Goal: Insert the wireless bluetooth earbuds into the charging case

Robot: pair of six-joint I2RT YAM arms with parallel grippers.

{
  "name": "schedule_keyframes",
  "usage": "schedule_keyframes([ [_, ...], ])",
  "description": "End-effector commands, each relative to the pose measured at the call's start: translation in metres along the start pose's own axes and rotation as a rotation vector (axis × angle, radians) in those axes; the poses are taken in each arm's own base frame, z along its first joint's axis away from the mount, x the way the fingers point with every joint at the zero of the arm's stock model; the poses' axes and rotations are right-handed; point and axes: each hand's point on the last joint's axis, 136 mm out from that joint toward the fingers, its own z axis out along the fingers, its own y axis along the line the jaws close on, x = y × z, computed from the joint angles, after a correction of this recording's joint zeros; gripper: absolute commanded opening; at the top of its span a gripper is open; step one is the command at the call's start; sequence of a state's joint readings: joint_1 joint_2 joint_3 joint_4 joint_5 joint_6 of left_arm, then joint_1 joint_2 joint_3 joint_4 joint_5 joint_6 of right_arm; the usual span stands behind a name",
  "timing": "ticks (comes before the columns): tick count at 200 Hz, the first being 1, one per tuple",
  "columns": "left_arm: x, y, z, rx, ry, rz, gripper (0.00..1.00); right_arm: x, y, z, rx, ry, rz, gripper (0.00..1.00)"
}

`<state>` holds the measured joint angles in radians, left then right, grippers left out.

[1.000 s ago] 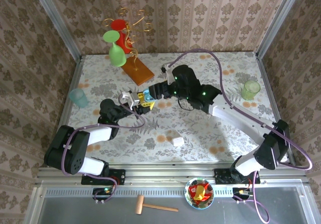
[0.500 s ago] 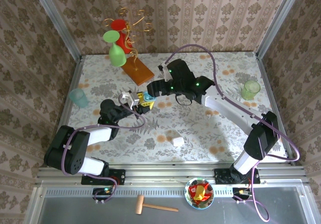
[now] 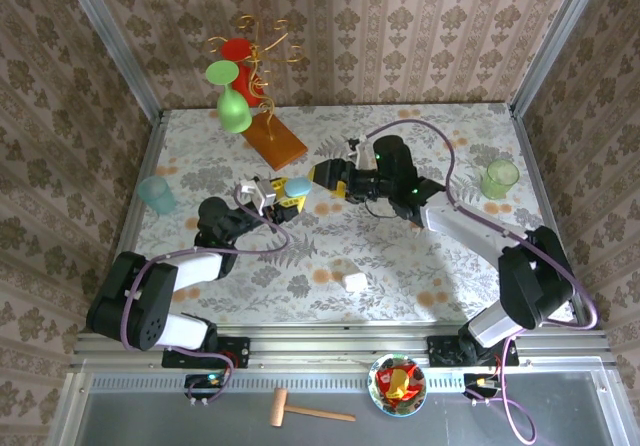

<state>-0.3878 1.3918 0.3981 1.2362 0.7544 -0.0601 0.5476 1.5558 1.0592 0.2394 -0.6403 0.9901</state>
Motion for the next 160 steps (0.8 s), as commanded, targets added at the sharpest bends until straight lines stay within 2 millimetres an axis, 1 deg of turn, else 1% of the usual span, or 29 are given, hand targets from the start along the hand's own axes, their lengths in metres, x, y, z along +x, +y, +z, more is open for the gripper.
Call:
schedule_keyframes([
  [1, -0.027, 0.002, 0.003, -0.013, -0.073, 0.044, 0.23, 0.007, 0.042, 0.008, -0.269, 0.066, 0.087, 0.80],
  [14, -0.027, 0.002, 0.003, -0.018, -0.073, 0.045, 0.23, 0.011, 0.042, 0.014, -0.295, 0.089, 0.107, 0.77],
  [43, -0.027, 0.001, 0.000, -0.024, -0.071, 0.051, 0.23, 0.015, 0.044, 0.021, -0.347, 0.121, 0.148, 0.63],
  [48, -0.026, 0.001, 0.000, -0.023, -0.071, 0.052, 0.23, 0.015, 0.043, 0.021, -0.350, 0.125, 0.154, 0.60],
  [55, -0.026, 0.000, 0.000, -0.020, -0.070, 0.050, 0.23, 0.015, 0.041, 0.022, -0.348, 0.129, 0.156, 0.52],
  [75, -0.024, -0.001, 0.001, -0.015, -0.067, 0.046, 0.23, 0.013, 0.040, 0.023, -0.345, 0.131, 0.155, 0.38],
  [97, -0.024, -0.001, 0.000, -0.016, -0.066, 0.055, 0.24, 0.010, 0.041, 0.023, -0.347, 0.127, 0.153, 0.25],
  [110, -0.023, -0.001, 0.000, -0.014, -0.064, 0.057, 0.26, 0.008, 0.039, 0.022, -0.342, 0.120, 0.156, 0.19],
  [125, -0.021, -0.002, 0.000, -0.003, -0.058, 0.046, 0.32, 0.005, 0.034, 0.021, -0.327, 0.103, 0.148, 0.16],
  [147, -0.013, -0.002, -0.001, -0.010, -0.038, 0.035, 0.59, -0.008, 0.016, 0.014, -0.258, 0.037, 0.119, 0.15],
  [160, -0.002, -0.001, -0.003, -0.029, -0.008, 0.027, 0.73, -0.017, -0.005, 0.009, -0.172, -0.012, 0.109, 0.14],
])
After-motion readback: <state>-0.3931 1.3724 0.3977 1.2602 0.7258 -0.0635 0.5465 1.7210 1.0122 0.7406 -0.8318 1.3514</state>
